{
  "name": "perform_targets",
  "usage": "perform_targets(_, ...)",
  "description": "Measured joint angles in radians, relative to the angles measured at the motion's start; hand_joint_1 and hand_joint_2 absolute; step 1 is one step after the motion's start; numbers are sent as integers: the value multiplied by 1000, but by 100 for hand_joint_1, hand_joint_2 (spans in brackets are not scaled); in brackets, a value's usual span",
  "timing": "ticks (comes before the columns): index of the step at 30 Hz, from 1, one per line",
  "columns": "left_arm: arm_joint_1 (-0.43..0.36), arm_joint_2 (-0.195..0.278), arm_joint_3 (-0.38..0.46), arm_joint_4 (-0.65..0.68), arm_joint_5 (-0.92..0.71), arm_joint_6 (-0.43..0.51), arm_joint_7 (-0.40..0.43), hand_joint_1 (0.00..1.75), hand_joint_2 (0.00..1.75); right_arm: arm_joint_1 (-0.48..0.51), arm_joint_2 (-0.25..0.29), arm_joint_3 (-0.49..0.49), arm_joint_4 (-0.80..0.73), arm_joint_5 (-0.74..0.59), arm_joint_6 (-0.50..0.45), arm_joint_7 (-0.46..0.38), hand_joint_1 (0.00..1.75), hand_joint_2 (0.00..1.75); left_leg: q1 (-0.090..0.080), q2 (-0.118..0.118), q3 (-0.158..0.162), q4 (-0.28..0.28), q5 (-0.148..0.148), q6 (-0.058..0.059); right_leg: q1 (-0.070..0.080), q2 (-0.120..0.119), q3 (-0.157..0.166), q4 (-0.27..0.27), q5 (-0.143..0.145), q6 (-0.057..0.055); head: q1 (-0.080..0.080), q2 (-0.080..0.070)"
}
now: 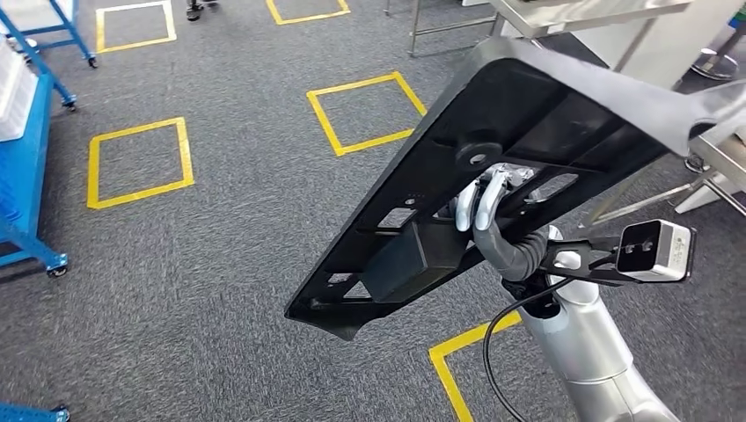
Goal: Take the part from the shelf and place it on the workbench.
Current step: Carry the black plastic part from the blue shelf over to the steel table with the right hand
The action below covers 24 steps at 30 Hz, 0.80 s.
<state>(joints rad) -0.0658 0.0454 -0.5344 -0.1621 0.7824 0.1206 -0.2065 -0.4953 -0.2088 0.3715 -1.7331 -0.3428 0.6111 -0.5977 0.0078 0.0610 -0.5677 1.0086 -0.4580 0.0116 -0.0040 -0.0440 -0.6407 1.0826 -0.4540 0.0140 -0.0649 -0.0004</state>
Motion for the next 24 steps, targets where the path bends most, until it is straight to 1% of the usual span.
perform_targets(1, -1, 0, -1, 0, 0, 0, 0, 0, 175, -1, 0, -2, -4, -1, 0, 0, 175, 175, -2, 9, 3, 1, -3, -5, 5, -15, 22, -43, 11, -6, 0, 0)
perform_targets(2, -2, 0, -1, 0, 0, 0, -1, 0, 175, -1, 0, -3, -8, -2, 0, 1, 175, 175, -4, 17, 5, 1, -6, -9, 10, -21, 31, -62, 12, -11, 0, 0)
perform_targets(3, -3, 0, -1, 0, 1, 0, -2, 0, 175, -1, 0, -5, -10, -3, 0, 3, 175, 175, -6, 27, 7, 0, -8, -14, 13, -12, 31, -65, 12, -15, 0, 0)
perform_targets(4, -5, 0, -1, 0, 1, 0, -4, 0, 175, 0, 0, -7, -13, -5, 0, 6, 175, 175, -6, 35, 10, -1, -10, -20, 11, 0, 31, -68, 13, -21, 0, 0)
perform_targets(5, -6, 0, -1, 0, 2, 0, -5, 0, 175, 1, 0, -9, -16, -5, 1, 9, 175, 175, -4, 30, 11, 3, -16, -25, 9, 10, 34, -72, 16, -26, 0, 0)
perform_targets(6, -7, 0, -1, 0, 3, 0, -7, 0, 175, 1, 1, -10, -19, -6, 2, 11, 175, 175, -2, 15, 7, 19, -28, -30, 5, 19, 37, -76, 18, -31, 0, 0)
perform_targets(7, -8, 0, -1, 0, 3, 0, -9, 0, 175, 2, 3, -10, -20, -7, 4, 11, 175, 175, -1, -7, -9, 57, -51, -35, 2, 28, 40, -80, 20, -37, 0, 0)
perform_targets(8, -7, 0, -1, 0, 4, 0, -10, 0, 175, 3, 6, -9, -21, -7, 9, 10, 175, 175, 2, -30, -36, 115, -80, -38, 2, 36, 41, -81, 20, -41, 0, 0)
perform_targets(9, -6, 0, -1, 0, 4, 1, -11, 0, 175, 5, 10, -8, -21, -8, 13, 9, 175, 175, 2, -44, -70, 185, -111, -41, 2, 47, 41, -81, 20, -44, 0, 0)
perform_targets(10, -5, 0, -2, 0, 4, 1, -11, 0, 175, 7, 14, -8, -20, -8, 18, 6, 175, 175, 3, -49, -102, 246, -131, -43, 3, 59, 41, -81, 20, -45, 0, 0)
perform_targets(11, -4, 0, -2, 0, 4, 1, -12, 0, 175, 10, 18, -7, -20, -8, 22, 3, 175, 175, 3, -51, -122, 279, -133, -44, 3, 72, 42, -80, 19, -46, 0, 0)
perform_targets(12, -3, 0, -3, 0, 3, 0, -12, 0, 175, 11, 21, -7, -20, -11, 26, 0, 175, 175, 3, -52, -124, 273, -115, -45, 3, 85, 43, -79, 19, -45, 0, 0)
perform_targets(13, -3, 2, -3, 0, 3, 0, -13, 0, 175, 10, 24, -7, -20, -16, 30, -3, 175, 175, 4, -55, -107, 228, -81, -44, 3, 98, 44, -77, 18, -44, 0, 0)
perform_targets(14, -3, 4, -3, 0, 3, 0, -15, 0, 175, 8, 27, -8, -20, -22, 33, -5, 175, 175, 5, -68, -78, 158, -41, -42, 2, 110, 44, -74, 16, -41, 0, 0)
perform_targets(15, -3, 7, -3, 0, 3, -1, -16, 0, 175, 5, 31, -9, -20, -29, 35, -6, 175, 175, 7, -90, -49, 91, -13, -40, 3, 122, 43, -69, 14, -37, 0, 0)
perform_targets(16, -3, 9, -3, 0, 4, -1, -18, 0, 175, 2, 35, -10, -20, -35, 36, -7, 175, 175, 9, -110, -28, 43, 3, -36, 2, 132, 39, -65, 13, -33, 0, 0)
perform_targets(17, -4, 10, -3, 0, 4, -1, -20, 0, 175, 0, 39, -11, -20, -39, 37, -7, 175, 175, 9, -126, -16, 16, 7, -32, 1, 142, 35, -63, 13, -27, 0, 0)
perform_targets(18, -5, 11, -3, 0, 4, -1, -21, 0, 175, 0, 42, -12, -20, -41, 38, -7, 175, 175, 8, -130, -13, 11, 3, -28, -1, 151, 31, -62, 14, -21, 0, 0)
perform_targets(19, -7, 11, -3, 0, 4, -1, -21, 0, 175, -1, 43, -13, -19, -42, 39, -7, 175, 175, 8, -122, -12, 9, 4, -22, -2, 159, 29, -64, 17, -14, 0, 0)
perform_targets(20, -8, 11, -3, 0, 4, -1, -21, 0, 175, -1, 44, -15, -20, -42, 39, -7, 175, 175, 9, -112, -10, 4, 7, -16, -2, 156, 28, -63, 16, -9, 0, 0)
perform_targets(21, -9, 11, -3, 0, 4, -1, -21, 0, 175, -3, 44, -17, -20, -42, 39, -7, 175, 175, 11, -102, -7, -2, 10, -9, 0, 137, 22, -50, 6, -3, 0, 0)
perform_targets(22, -8, 12, -4, 0, 5, 0, -21, 0, 175, -5, 44, -19, -20, -42, 40, -7, 175, 175, 13, -90, -4, -7, 12, -3, 1, 111, 7, -18, -14, 2, 0, 0)
perform_targets(23, -7, 12, -4, 0, 6, 1, -21, 0, 175, -6, 45, -20, -20, -43, 42, -7, 175, 175, 12, -78, -3, -10, 13, 1, 0, 82, -17, 33, -42, 6, 0, 0)
perform_targets(24, -5, 12, -3, 0, 8, 3, -21, 0, 175, -6, 47, -21, -20, -43, 45, -6, 175, 175, 10, -67, -3, -11, 12, 4, -2, 63, -51, 100, -74, 11, 0, 0)
